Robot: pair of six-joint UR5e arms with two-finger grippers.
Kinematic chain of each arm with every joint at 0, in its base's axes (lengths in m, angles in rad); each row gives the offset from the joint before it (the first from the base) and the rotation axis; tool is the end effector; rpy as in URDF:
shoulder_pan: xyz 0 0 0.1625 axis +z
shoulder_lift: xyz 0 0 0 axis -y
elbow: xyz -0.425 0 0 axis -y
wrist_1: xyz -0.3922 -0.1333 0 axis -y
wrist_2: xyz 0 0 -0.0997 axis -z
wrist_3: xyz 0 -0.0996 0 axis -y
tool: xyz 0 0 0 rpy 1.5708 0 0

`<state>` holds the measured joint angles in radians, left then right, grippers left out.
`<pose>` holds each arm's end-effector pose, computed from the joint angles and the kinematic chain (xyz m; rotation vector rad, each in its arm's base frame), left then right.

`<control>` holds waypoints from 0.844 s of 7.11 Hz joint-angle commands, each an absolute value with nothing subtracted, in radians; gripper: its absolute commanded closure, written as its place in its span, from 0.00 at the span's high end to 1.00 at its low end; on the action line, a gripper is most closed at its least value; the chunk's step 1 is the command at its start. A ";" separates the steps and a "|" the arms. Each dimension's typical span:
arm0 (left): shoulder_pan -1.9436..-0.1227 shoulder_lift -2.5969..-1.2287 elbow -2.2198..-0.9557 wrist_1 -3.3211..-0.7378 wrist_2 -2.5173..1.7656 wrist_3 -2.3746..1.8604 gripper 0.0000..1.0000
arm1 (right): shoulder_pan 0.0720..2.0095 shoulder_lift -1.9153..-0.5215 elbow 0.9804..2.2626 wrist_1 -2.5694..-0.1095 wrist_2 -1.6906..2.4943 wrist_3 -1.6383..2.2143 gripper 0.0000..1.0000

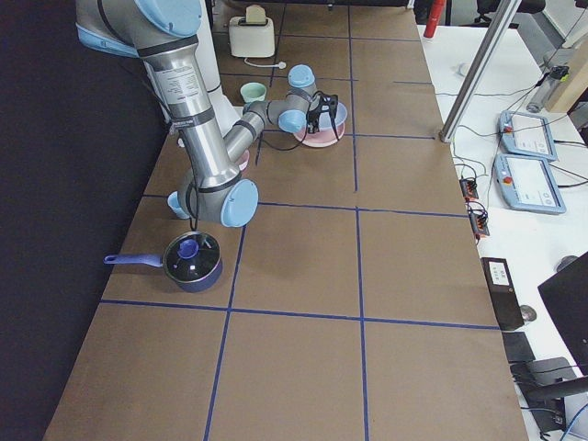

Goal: Stack three plates with pink and blue
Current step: 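Carry the light blue plate over the pink plate and lower it on top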

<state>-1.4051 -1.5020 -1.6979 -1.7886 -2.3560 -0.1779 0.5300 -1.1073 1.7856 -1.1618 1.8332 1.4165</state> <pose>0.0167 -0.4813 0.6042 0.1245 0.8133 0.0969 -0.4866 -0.4096 0.2530 0.1404 -1.0982 0.1940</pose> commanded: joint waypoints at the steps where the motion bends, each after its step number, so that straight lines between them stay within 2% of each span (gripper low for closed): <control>1: -1.405 -1.506 -1.698 -1.789 -2.356 -0.178 1.00 | 0.531 -1.112 1.790 -1.163 1.839 1.407 0.99; 4: -1.405 -1.509 -1.697 -1.786 -2.356 -0.179 1.00 | 0.560 -1.120 1.822 -1.193 1.856 1.405 1.00; 5: -1.405 -1.505 -1.697 -1.786 -2.356 -0.179 1.00 | 0.624 -1.123 1.844 -1.335 1.905 1.378 1.00; 6: -1.411 -1.503 -1.697 -1.781 -2.356 -0.176 1.00 | 0.699 -1.124 1.888 -1.477 1.957 1.192 1.00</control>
<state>-1.4068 -1.5057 -1.6967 -1.7846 -2.3561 -0.1787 0.6201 -1.1222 1.8466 -1.3229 1.9019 1.3393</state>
